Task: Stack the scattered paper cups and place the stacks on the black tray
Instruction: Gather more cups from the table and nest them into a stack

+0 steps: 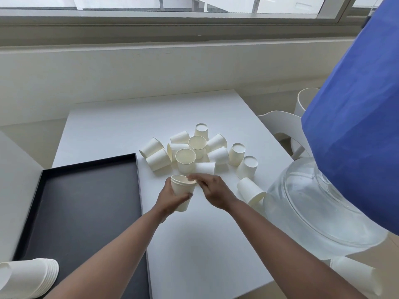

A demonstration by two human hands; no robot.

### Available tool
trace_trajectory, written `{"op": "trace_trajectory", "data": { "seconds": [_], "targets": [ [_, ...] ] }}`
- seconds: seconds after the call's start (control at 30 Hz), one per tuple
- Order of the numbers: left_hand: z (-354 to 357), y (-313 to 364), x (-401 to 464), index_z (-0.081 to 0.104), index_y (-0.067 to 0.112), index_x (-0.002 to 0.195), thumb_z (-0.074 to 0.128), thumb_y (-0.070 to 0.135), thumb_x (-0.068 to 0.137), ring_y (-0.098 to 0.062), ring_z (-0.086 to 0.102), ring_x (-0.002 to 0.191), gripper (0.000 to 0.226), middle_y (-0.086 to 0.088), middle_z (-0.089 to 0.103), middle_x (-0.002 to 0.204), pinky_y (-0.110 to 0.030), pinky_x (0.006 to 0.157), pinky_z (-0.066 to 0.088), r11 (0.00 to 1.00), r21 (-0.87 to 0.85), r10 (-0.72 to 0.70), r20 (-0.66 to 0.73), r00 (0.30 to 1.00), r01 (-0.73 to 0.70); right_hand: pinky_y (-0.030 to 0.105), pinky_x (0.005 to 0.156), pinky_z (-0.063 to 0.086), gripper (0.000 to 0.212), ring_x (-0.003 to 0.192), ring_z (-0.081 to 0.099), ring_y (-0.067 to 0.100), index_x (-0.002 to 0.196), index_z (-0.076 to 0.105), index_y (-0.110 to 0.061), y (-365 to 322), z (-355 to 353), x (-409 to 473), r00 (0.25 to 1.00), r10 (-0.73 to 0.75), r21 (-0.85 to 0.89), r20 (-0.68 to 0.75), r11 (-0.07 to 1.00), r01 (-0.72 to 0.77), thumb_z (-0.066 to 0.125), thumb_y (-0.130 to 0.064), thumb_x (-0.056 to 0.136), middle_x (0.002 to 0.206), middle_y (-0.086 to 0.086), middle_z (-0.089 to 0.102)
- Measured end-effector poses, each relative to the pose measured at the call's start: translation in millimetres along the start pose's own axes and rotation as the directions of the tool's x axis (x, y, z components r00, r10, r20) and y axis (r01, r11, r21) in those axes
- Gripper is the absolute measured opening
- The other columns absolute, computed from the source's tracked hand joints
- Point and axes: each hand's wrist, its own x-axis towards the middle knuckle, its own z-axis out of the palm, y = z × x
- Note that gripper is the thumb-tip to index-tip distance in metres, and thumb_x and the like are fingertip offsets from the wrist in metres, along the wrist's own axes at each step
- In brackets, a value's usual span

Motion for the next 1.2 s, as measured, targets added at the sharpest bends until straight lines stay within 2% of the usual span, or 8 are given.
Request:
{"op": "trace_trajectory", "data": {
  "seconds": [0.13, 0.27, 0.4, 0.73, 0.93, 1.0, 1.07, 1.2],
  "targets": [
    [-6, -3, 0, 0.039, 0.029, 0.115, 0.068, 0.031, 0.055, -0.02, 0.056, 0.093, 0.066, 0.001, 0.056, 0.104, -0.025, 0.062, 0.046, 1.0, 0.004, -0.023, -0.009, 1.0, 0.023, 0.028, 0.097, 0.038, 0.05, 0.117, 0.05, 0.028, 0.121, 0.054, -0.004, 22, -29, 0, 0.971, 0.208, -0.263, -0.118, 0.936, -0.233, 0.04, 0.014, 0.077, 0.121, 0.013, 0.059],
    [-5, -8, -2, 0.04, 0.028, 0.115, 0.069, 0.031, 0.054, -0.015, 0.055, 0.088, 0.067, 0.001, 0.056, 0.104, -0.023, 0.059, 0.044, 0.999, 0.006, -0.042, -0.001, 0.999, 0.042, 0.045, 0.105, 0.032, 0.044, 0.123, 0.038, 0.033, 0.131, 0.035, -0.01, 51, -50, -16, 0.786, 0.61, -0.81, -0.1, 0.409, -0.42, 0.046, -0.006, 0.088, 0.131, 0.014, 0.041],
    [1, -7, -3, 0.041, 0.026, 0.117, 0.071, 0.032, 0.053, -0.019, 0.056, 0.092, 0.07, 0.0, 0.057, 0.107, -0.023, 0.06, 0.044, 0.999, 0.031, -0.042, 0.024, 0.999, 0.041, 0.043, 0.098, 0.039, 0.046, 0.118, 0.044, 0.035, 0.131, 0.033, -0.009, 67, -47, -33, 0.792, 0.584, -0.861, -0.179, 0.296, -0.413, 0.047, -0.004, 0.088, 0.132, 0.016, 0.04],
    [-2, -5, -2, 0.042, 0.03, 0.113, 0.076, 0.03, 0.054, -0.022, 0.056, 0.098, 0.068, 0.001, 0.057, 0.109, -0.023, 0.062, 0.045, 0.999, 0.025, -0.03, 0.013, 0.999, 0.03, 0.035, 0.077, 0.048, 0.028, 0.1, 0.061, 0.032, 0.11, 0.054, -0.003, 55, -51, -18, 0.888, 0.424, -0.784, -0.181, 0.483, -0.39, 0.034, 0.003, 0.091, 0.113, 0.014, 0.056],
    [-7, -15, 3, 0.041, 0.031, 0.114, 0.08, 0.013, 0.069, -0.025, 0.054, 0.104, 0.063, -0.001, 0.056, 0.114, -0.027, 0.066, 0.047, 0.999, 0.014, -0.045, 0.007, 0.999, 0.045, 0.033, 0.069, 0.041, 0.022, 0.094, 0.059, 0.036, 0.105, 0.057, -0.003, 24, -46, 11, 0.782, 0.455, -0.254, -0.427, 0.769, -0.586, 0.039, -0.004, 0.092, 0.092, 0.013, 0.06],
    [-7, -16, 4, 0.04, 0.032, 0.114, 0.078, 0.01, 0.07, -0.024, 0.053, 0.103, 0.062, -0.001, 0.055, 0.113, -0.026, 0.065, 0.046, 0.999, 0.025, -0.045, 0.005, 0.999, 0.045, 0.037, 0.072, 0.053, 0.027, 0.084, 0.064, 0.037, 0.114, 0.06, -0.009, 9, -43, 23, 0.794, 0.456, -0.056, -0.402, 0.853, -0.519, 0.045, -0.004, 0.091, 0.102, 0.017, 0.064],
    [-9, -16, 4, 0.04, 0.032, 0.114, 0.078, 0.01, 0.07, -0.023, 0.054, 0.1, 0.063, -0.001, 0.055, 0.112, -0.024, 0.062, 0.045, 0.999, 0.029, -0.043, 0.012, 0.999, 0.043, 0.02, 0.055, 0.055, 0.033, 0.053, 0.066, 0.02, 0.121, 0.059, -0.016, -4, -39, 32, 0.821, 0.485, 0.137, -0.3, 0.874, -0.466, 0.046, -0.006, 0.093, 0.102, 0.011, 0.064],
    [-11, -13, 2, 0.04, 0.033, 0.115, 0.079, 0.014, 0.064, -0.023, 0.055, 0.098, 0.067, -0.002, 0.057, 0.109, -0.027, 0.065, 0.047, 0.999, 0.034, -0.042, 0.042, 0.998, 0.04, 0.006, 0.038, 0.043, 0.036, 0.037, 0.055, 0.006, 0.124, 0.059, -0.021, -15, -25, 42, 0.872, 0.469, 0.114, -0.136, 0.882, -0.457, 0.047, -0.008, 0.093, 0.102, 0.009, 0.066]
  ]
}}
